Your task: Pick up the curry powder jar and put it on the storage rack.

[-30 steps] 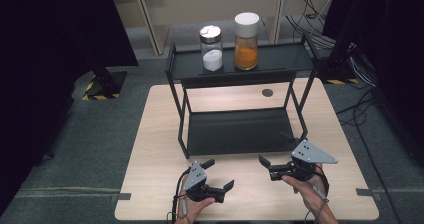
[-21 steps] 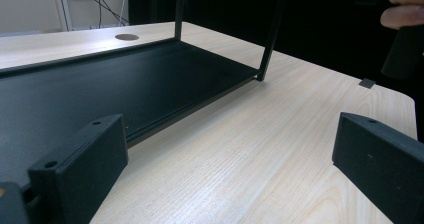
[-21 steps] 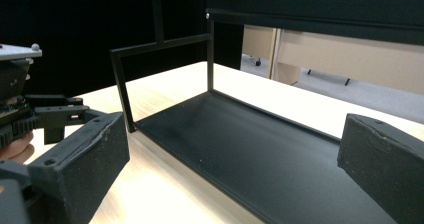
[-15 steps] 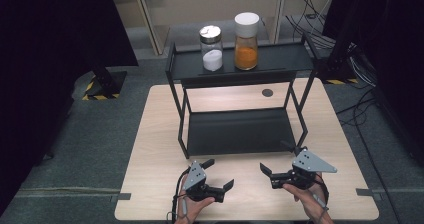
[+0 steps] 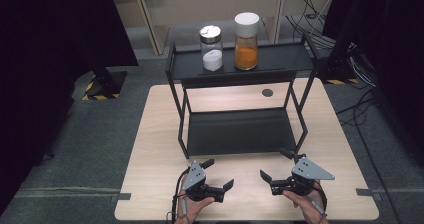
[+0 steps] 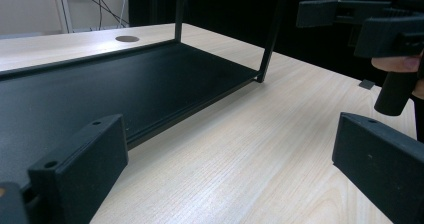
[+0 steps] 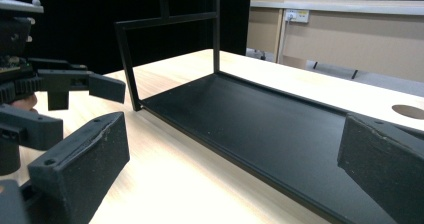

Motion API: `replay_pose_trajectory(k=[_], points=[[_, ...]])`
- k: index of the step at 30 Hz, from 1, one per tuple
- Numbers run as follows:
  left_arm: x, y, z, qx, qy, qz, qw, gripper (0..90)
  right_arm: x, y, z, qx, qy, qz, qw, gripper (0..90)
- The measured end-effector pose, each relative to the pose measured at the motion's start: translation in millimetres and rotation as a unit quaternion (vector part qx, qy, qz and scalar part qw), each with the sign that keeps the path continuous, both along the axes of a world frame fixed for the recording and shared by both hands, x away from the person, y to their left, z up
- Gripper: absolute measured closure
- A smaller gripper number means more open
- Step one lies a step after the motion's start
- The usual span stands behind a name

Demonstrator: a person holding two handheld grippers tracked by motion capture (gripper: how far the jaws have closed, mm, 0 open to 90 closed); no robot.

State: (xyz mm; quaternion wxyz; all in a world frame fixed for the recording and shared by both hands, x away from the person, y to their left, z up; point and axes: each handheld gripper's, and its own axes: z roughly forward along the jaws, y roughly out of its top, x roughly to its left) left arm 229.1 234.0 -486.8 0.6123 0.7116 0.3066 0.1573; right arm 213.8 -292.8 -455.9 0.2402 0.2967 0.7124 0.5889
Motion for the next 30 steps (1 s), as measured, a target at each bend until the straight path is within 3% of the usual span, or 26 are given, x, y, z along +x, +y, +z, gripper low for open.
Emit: replay_pose_trajectory(k=[30], points=[[-0.7,1.6,-0.3,-0.001,0.001,0.002,1.0,0.6,-2.6,-3.8,-12.8,0.006,0.012,0.004,0.9999,0.4]])
